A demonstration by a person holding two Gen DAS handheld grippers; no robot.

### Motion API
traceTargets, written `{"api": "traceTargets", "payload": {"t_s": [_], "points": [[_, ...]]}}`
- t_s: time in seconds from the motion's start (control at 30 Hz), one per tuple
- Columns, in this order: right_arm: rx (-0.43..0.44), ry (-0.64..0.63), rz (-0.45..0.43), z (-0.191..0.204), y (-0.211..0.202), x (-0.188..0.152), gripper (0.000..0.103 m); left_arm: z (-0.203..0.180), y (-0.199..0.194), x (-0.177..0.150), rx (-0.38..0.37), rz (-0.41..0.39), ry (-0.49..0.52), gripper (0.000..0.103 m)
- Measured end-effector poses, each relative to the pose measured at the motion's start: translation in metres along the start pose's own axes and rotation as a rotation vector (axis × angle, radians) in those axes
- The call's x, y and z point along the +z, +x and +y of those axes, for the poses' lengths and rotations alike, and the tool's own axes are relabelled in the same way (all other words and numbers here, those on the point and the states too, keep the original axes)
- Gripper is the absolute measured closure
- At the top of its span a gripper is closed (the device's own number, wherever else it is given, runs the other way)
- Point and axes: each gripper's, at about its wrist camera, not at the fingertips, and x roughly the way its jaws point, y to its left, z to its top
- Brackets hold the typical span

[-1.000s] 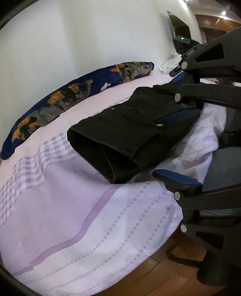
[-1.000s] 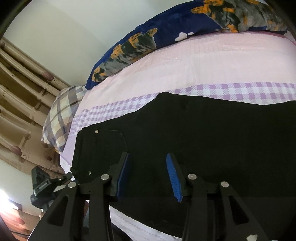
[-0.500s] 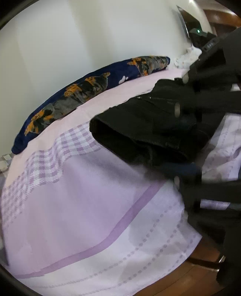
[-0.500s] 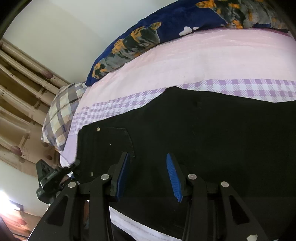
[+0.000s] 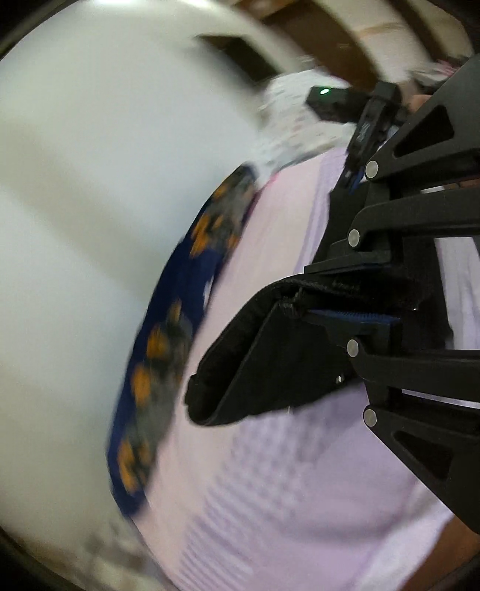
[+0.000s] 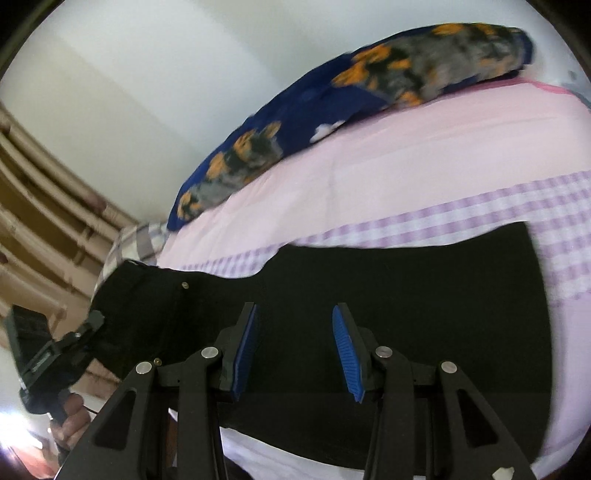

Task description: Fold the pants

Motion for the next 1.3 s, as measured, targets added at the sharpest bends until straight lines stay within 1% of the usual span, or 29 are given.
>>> {"api": "traceTargets", "payload": {"t_s": [0.07,0.13,0.17,0.2,0.27,0.3,0.37,0.4,0.47,0.53,0.6,0.63,0.67,0.7,0.77,0.8,0.83,0.9,0.93,0.97,1.0,1.03,1.07,1.1,1.13,1.2,1.3], "points": [[-0.013,0.028,-0.023,-0.017,-0.013,0.001,0.063,-0.027,0.020,0.000,-0.036,0.039,0.054,0.087],[-0.015,0.069,-0.041,-0.036,-0.025,0.001,0.063,-0.058,0.048,-0.005,-0.075,0.096,0.116,0.087],[-0.015,0.094,-0.054,-0.047,-0.032,0.000,0.063,-0.070,0.060,-0.009,-0.084,0.118,0.147,0.087],[-0.017,0.110,-0.064,-0.054,-0.037,-0.001,0.063,-0.086,0.078,-0.015,-0.095,0.156,0.188,0.087],[-0.029,0.144,-0.088,-0.073,-0.048,-0.005,0.063,-0.105,0.102,-0.024,-0.114,0.216,0.226,0.087],[-0.036,0.157,-0.097,-0.080,-0.053,-0.006,0.063,-0.116,0.120,-0.033,-0.125,0.263,0.249,0.087],[-0.050,0.188,-0.113,-0.097,-0.063,-0.009,0.063,-0.128,0.143,-0.046,-0.124,0.321,0.270,0.087],[-0.053,0.201,-0.119,-0.104,-0.066,-0.010,0.063,-0.134,0.161,-0.057,-0.118,0.366,0.289,0.087],[-0.055,0.233,-0.129,-0.120,-0.074,-0.014,0.063,-0.142,0.183,-0.073,-0.083,0.418,0.322,0.087],[-0.056,0.248,-0.131,-0.128,-0.078,-0.016,0.063,-0.147,0.203,-0.088,-0.054,0.450,0.366,0.085],[-0.057,0.252,-0.125,-0.135,-0.079,-0.018,0.063,-0.155,0.210,-0.095,-0.053,0.468,0.396,0.081],[-0.058,0.252,-0.119,-0.137,-0.077,-0.019,0.063,-0.158,0.209,-0.095,-0.068,0.480,0.402,0.080],[-0.057,0.251,-0.114,-0.137,-0.077,-0.020,0.063,-0.160,0.207,-0.097,-0.081,0.491,0.404,0.076],[-0.054,0.250,-0.108,-0.138,-0.075,-0.020,0.063,-0.161,0.205,-0.095,-0.106,0.508,0.392,0.076],[-0.041,0.245,-0.096,-0.136,-0.073,-0.022,0.063,-0.161,0.199,-0.090,-0.112,0.517,0.387,0.076],[-0.036,0.241,-0.091,-0.136,-0.073,-0.022,0.063,-0.160,0.193,-0.086,-0.114,0.506,0.389,0.075],[-0.023,0.234,-0.083,-0.132,-0.072,-0.022,0.063,-0.156,0.185,-0.081,-0.117,0.485,0.387,0.075],[0.002,0.215,-0.066,-0.127,-0.069,-0.022,0.063,-0.147,0.173,-0.069,-0.103,0.436,0.372,0.068],[0.018,0.207,-0.055,-0.125,-0.068,-0.023,0.063,-0.135,0.162,-0.060,-0.072,0.388,0.357,0.066],[0.037,0.204,-0.044,-0.122,-0.066,-0.024,0.063,-0.127,0.155,-0.057,-0.049,0.359,0.351,0.061],[0.054,0.203,-0.030,-0.119,-0.062,-0.024,0.063,-0.116,0.148,-0.053,-0.010,0.324,0.344,0.058],[0.075,0.201,-0.003,-0.116,-0.056,-0.026,0.063,-0.103,0.142,-0.048,0.039,0.295,0.335,0.057],[0.086,0.201,0.020,-0.113,-0.050,-0.027,0.063,-0.093,0.140,-0.046,0.082,0.282,0.332,0.057],[0.093,0.200,0.037,-0.111,-0.046,-0.029,0.064,-0.078,0.139,-0.044,0.142,0.280,0.326,0.057],[0.097,0.196,0.062,-0.107,-0.038,-0.031,0.065,-0.067,0.138,-0.044,0.178,0.285,0.314,0.057],[0.078,0.194,0.091,-0.104,-0.028,-0.033,0.066,-0.046,0.138,-0.046,0.221,0.298,0.274,0.057],[0.041,0.194,0.128,-0.101,-0.013,-0.036,0.068,-0.022,0.138,-0.055,0.243,0.330,0.212,0.057]]}}
